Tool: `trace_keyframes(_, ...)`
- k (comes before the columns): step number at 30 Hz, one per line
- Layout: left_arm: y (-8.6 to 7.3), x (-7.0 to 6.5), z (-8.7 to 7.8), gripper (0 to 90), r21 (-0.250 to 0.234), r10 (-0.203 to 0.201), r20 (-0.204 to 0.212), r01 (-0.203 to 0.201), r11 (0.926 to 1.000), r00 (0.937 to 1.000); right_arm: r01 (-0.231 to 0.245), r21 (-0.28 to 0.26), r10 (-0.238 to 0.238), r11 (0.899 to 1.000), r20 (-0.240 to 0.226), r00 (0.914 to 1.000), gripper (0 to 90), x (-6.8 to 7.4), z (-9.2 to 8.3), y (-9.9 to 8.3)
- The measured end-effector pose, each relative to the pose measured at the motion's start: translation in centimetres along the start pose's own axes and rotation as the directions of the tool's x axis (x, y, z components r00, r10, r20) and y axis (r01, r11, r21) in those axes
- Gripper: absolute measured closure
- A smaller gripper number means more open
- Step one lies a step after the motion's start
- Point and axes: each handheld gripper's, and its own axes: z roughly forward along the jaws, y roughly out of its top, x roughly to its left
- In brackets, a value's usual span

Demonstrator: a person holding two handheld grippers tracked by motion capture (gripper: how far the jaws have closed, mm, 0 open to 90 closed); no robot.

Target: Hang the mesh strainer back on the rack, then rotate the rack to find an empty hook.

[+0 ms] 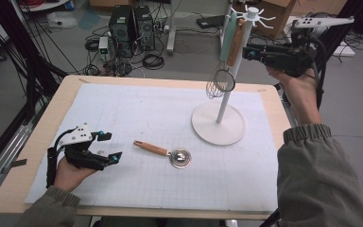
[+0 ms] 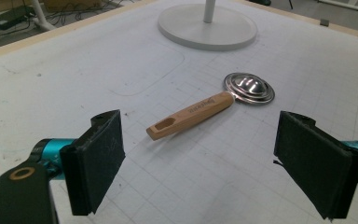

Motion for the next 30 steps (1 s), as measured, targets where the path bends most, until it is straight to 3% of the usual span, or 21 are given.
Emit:
trace_keyframes(4, 0.1, -0.1, 0.0, 16.1, 0.000, 0.005, 0.000, -0.005, 1.0000, 1.0000, 0.015, -0.036, -0.015, 0.999, 0.001, 0.9999, 80.5, -0.2, -0.6, 0.6)
trace_keyframes(10, 0.2, 0.0, 0.2, 16.0, -0.003, 0.004, 0.004, -0.004, 1.0000, 1.0000, 0.032, -0.042, -0.032, 0.999, -0.002, 0.9995, 89.1, -0.2, -1.2, 1.5)
trace_keyframes(18, 0.2, -0.1, 0.1, 15.9, -0.010, 0.001, 0.006, -0.001, 1.0000, 1.0000, 0.037, -0.027, -0.037, 0.999, -0.001, 0.9993, 89.3, -0.3, -1.3, 1.9)
trace_keyframes(21, 0.2, 0.0, 0.2, 16.0, -0.006, 0.005, 0.005, -0.005, 1.0000, 1.0000, 0.015, -0.021, -0.015, 1.000, 0.004, 0.9999, 89.3, -0.9, -1.3, 1.8)
trace_keyframes(30, 0.3, 0.0, 0.3, 16.0, -0.012, 0.003, 0.013, -0.003, 0.9999, 0.9999, 0.017, -0.041, -0.016, 0.999, 0.029, 0.9994, 89.4, -1.4, -1.5, 3.0)
